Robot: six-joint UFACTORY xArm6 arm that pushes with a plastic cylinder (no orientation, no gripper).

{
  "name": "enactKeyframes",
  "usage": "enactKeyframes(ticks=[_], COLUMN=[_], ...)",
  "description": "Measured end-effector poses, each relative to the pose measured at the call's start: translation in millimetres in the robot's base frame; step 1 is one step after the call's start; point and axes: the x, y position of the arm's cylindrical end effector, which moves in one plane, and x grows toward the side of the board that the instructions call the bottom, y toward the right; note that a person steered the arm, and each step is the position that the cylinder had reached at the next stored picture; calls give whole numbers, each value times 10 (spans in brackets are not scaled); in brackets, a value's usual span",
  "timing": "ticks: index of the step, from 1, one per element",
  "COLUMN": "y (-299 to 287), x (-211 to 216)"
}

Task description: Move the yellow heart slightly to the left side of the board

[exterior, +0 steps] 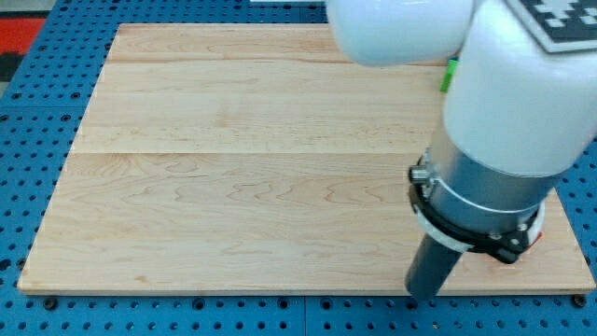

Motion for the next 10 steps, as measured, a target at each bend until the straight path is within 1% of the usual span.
enactKeyframes(ticks=[1, 3, 4, 5, 6, 7, 8, 9, 10], y=[56, 935, 1750, 2254, 2274, 2275, 2272, 2271, 2182], x=[0, -5, -19, -152, -1073, -1733, -2566, -3707, -4266])
